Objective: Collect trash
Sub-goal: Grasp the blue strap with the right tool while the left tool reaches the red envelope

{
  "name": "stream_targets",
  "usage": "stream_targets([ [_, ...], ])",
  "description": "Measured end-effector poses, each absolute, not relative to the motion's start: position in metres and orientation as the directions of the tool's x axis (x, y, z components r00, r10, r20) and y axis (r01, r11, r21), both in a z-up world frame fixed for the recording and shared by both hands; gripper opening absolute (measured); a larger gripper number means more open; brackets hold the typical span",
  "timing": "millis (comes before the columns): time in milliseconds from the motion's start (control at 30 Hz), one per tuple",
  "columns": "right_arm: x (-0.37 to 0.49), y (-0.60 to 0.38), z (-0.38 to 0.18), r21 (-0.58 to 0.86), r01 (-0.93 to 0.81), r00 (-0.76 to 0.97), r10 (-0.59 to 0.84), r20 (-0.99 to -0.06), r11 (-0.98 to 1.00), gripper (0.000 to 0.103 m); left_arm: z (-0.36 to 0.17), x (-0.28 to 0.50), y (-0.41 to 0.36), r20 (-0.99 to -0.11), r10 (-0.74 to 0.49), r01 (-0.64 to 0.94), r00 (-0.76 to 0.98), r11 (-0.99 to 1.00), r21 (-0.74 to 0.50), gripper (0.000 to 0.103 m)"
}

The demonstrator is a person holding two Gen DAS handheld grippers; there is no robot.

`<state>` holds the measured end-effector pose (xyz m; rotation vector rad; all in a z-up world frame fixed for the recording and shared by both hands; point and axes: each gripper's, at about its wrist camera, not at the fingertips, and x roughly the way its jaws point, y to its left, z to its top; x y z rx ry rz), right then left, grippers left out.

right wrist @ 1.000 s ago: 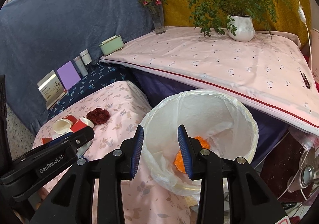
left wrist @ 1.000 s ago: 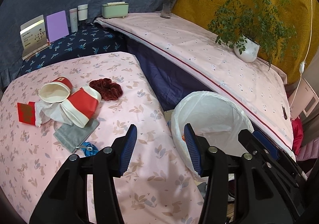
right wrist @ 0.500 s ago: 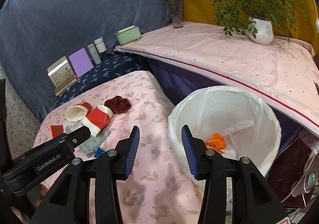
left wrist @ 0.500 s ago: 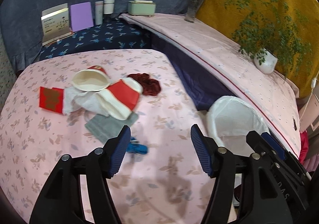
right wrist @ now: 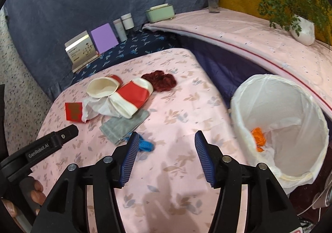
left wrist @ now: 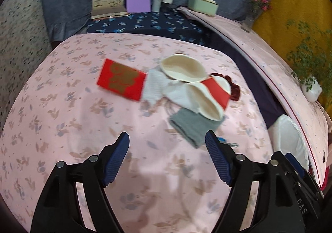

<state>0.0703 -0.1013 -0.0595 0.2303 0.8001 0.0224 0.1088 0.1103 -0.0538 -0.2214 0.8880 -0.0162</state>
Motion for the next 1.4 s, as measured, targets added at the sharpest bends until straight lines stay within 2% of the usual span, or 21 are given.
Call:
stream_targets([
  [167,0.085,-0.078,-0.078,0.212,0.038,0.660,0.134,-0.739,0.977,0.055,-0.062,0.114,0.139,-0.778,-0.062,-0.137,0.625,0.973,-0.187,0.073],
  [233,0.091,-0.069,-0.085,0.208,0.028,0.648,0.141,-0.748,0.978,0.055,-0.065,0.116,0.152,-0.779,-0.047,-0.163,0.625,0.968,-0.189,0.079],
  [367,0.105,-0.057,-0.096,0.205,0.014,0.628,0.151,-0.763,0.979,0.055,-0.068,0.126,0.171,-0.784,-0.027,-0.200,0.621,0.961,-0.192,0.080],
  [667,0.130,-0.045,-0.120,0.210,0.011,0.585,0.164,-0.794,0.978,0.055,-0.062,0.173,0.195,-0.777,-0.042,-0.252,0.628,0.934,-0.255,0.089],
  [933,0.133,-0.037,-0.124,0.163,-0.003,0.593,0.133,-0.794,0.987,0.043,-0.075,0.234,0.203,-0.821,0.003,-0.343,0.571,0.909,-0.236,0.091],
  [1033,0.134,-0.036,-0.124,0.158,-0.007,0.594,0.131,-0.793,0.987,0.042,-0.089,0.248,0.209,-0.846,0.003,-0.378,0.533,0.896,-0.235,0.090],
  [1100,0.135,-0.035,-0.124,0.162,-0.008,0.594,0.135,-0.793,0.987,0.040,-0.097,0.251,0.211,-0.858,-0.007,-0.384,0.514,0.892,-0.237,0.083],
  [1167,0.135,-0.034,-0.123,0.169,-0.011,0.591,0.143,-0.794,0.986,0.037,-0.104,0.251,0.211,-0.865,-0.030,-0.368,0.502,0.897,-0.245,0.068],
  [1233,0.136,-0.033,-0.123,0.175,-0.013,0.590,0.149,-0.793,0.984,0.035,-0.108,0.245,0.211,-0.865,-0.039,-0.360,0.500,0.899,-0.248,0.064],
  [1267,0.136,-0.033,-0.123,0.178,-0.014,0.590,0.152,-0.793,0.984,0.035,-0.109,0.242,0.210,-0.865,-0.037,-0.357,0.501,0.901,-0.245,0.055],
  [1333,0.135,-0.032,-0.122,0.188,-0.016,0.589,0.161,-0.792,0.982,0.034,-0.112,0.234,0.210,-0.868,-0.049,-0.346,0.495,0.905,-0.248,0.046],
  [1400,0.133,-0.032,-0.121,0.197,-0.019,0.588,0.170,-0.790,0.980,0.032,-0.114,0.225,0.210,-0.868,-0.050,-0.338,0.493,0.909,-0.244,0.033],
])
